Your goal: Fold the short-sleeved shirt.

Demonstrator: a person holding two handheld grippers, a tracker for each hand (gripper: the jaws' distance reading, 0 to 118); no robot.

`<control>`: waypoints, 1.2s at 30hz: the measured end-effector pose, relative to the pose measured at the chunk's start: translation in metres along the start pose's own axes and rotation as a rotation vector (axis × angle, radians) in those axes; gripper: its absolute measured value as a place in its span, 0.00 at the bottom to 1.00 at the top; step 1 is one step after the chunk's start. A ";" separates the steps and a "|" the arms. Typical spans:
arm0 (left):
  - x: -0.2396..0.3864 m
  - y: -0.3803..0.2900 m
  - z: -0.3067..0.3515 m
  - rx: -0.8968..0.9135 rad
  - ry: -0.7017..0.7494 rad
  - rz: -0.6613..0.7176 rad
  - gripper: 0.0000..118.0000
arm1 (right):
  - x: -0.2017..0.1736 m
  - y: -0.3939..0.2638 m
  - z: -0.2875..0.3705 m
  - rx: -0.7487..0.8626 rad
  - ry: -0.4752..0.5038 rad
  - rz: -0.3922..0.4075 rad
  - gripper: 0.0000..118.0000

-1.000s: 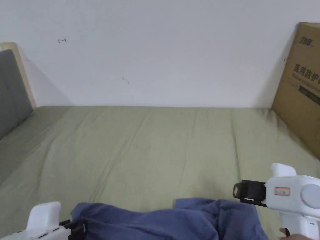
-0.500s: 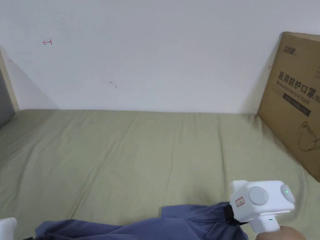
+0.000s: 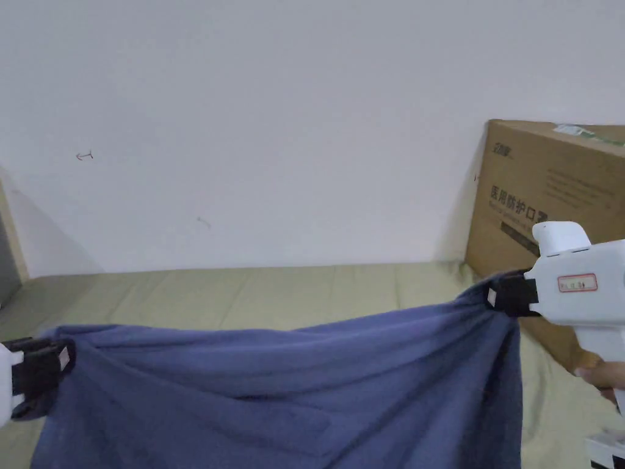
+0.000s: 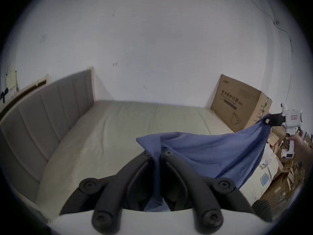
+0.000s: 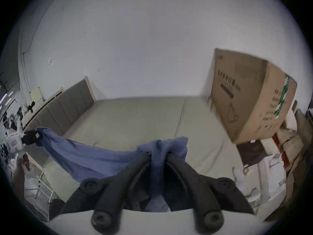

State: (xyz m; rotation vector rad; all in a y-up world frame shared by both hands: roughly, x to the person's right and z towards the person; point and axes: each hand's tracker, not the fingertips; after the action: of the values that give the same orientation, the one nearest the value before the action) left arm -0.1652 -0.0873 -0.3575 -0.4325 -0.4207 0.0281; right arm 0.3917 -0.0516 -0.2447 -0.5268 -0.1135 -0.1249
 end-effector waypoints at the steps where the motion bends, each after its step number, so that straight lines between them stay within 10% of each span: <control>1: 0.003 0.013 0.001 0.013 -0.004 -0.008 0.05 | -0.001 0.009 0.009 0.027 -0.013 0.012 0.04; 24: 0.033 0.169 -0.143 0.203 -0.057 0.130 0.05 | -0.006 0.228 -0.046 0.336 -0.350 0.154 0.04; 30: 0.028 0.152 -0.187 0.228 -0.005 0.130 0.05 | 0.000 0.208 -0.108 0.337 -0.395 0.249 0.04; 36: 0.013 0.052 -0.223 0.021 -0.008 0.137 0.05 | 0.005 0.073 -0.166 0.122 -0.302 0.168 0.04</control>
State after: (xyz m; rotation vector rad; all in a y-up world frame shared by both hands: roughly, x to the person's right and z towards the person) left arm -0.0601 -0.1279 -0.5576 -0.4402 -0.3975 0.1673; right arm 0.4198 -0.0738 -0.4221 -0.4284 -0.3685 0.1258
